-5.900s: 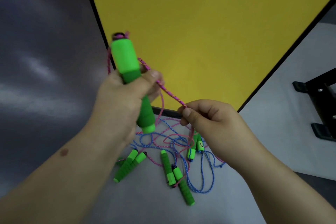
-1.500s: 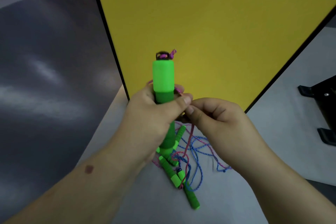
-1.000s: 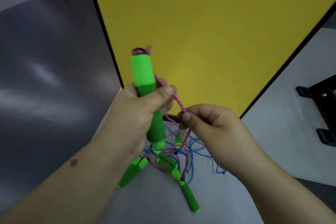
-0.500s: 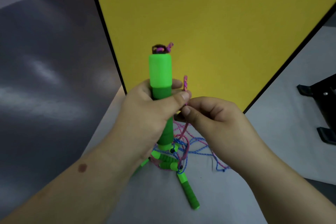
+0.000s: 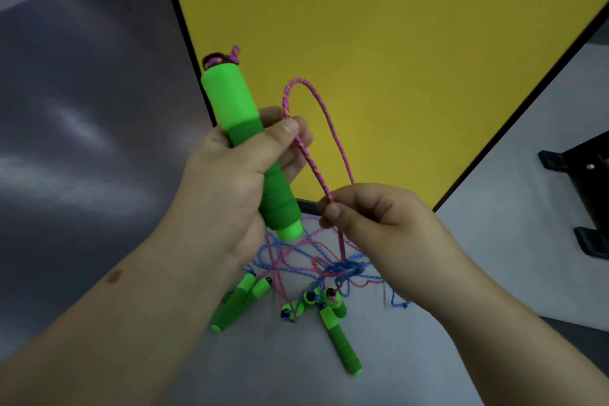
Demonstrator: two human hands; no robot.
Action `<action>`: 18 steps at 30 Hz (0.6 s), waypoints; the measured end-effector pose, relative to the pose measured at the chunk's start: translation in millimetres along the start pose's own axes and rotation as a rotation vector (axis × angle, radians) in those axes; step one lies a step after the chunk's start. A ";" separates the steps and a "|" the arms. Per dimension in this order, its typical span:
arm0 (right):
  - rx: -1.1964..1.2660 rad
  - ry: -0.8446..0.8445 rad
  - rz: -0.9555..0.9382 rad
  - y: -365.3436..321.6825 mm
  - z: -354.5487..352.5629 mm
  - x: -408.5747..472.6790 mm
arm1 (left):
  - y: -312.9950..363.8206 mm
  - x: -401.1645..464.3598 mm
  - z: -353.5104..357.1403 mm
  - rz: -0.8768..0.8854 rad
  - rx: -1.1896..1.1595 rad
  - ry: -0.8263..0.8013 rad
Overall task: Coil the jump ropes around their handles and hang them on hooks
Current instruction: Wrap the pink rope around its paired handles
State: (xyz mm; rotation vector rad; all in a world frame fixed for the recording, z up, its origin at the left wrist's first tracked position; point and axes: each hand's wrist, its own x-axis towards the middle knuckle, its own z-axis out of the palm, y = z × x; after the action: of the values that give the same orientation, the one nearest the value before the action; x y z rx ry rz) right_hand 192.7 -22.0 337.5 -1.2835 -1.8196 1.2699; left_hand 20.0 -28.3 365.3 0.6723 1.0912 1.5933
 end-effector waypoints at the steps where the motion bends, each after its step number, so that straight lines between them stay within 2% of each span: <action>1: 0.030 0.026 -0.019 -2.0 -0.7 0.4 | -3.8 -1.7 0.1 -0.022 0.027 -0.015; 5: 0.215 0.077 -0.078 -10.7 -5.6 2.2 | -16.5 -9.5 3.9 -0.012 0.213 -0.082; 9: 0.131 0.060 -0.047 0.0 0.5 -0.3 | 2.5 1.1 -0.3 0.033 0.074 -0.036; 13: 0.183 0.113 -0.125 -3.1 4.0 1.4 | -11.4 -6.8 0.4 0.025 0.403 -0.068; 15: 0.217 0.125 -0.166 -7.6 1.7 1.6 | -20.4 -12.5 5.0 -0.026 0.388 -0.083; 18: 0.240 0.095 -0.152 -7.9 -0.6 1.9 | -21.5 -12.0 7.9 -0.007 0.277 -0.053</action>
State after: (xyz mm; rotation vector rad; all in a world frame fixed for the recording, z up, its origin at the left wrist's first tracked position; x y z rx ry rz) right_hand 189.5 -20.7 344.9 -1.0373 -1.6107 1.2769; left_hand 39.7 -36.4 350.6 0.8873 1.2857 1.4228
